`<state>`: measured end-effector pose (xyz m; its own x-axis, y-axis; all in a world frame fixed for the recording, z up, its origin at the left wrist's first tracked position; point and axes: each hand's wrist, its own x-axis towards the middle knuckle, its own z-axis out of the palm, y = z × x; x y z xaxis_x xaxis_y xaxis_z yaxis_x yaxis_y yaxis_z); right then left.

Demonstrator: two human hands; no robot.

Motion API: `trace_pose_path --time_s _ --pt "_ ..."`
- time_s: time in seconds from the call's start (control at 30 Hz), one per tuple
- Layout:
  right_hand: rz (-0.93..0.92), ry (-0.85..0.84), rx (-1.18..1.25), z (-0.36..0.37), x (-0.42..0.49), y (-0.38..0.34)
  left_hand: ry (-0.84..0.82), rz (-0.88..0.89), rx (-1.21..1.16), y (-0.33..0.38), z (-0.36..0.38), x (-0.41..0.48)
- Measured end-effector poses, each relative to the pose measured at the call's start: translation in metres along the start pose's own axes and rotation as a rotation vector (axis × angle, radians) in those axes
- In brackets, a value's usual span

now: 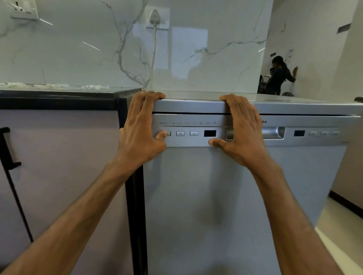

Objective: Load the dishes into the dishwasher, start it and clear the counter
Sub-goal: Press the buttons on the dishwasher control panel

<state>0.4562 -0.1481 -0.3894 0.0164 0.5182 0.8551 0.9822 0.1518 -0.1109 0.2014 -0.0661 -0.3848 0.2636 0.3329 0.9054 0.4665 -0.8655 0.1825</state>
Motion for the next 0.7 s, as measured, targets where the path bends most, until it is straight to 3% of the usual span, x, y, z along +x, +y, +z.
trace_pose_path --time_s 0.3,0.7 --pt "0.012 -0.002 0.014 0.000 0.000 -0.003 -0.084 0.105 0.105 -0.010 -0.004 -0.002" --pt "-0.013 0.020 0.035 0.001 0.000 -0.003 -0.054 0.106 0.138 -0.010 0.002 -0.003"
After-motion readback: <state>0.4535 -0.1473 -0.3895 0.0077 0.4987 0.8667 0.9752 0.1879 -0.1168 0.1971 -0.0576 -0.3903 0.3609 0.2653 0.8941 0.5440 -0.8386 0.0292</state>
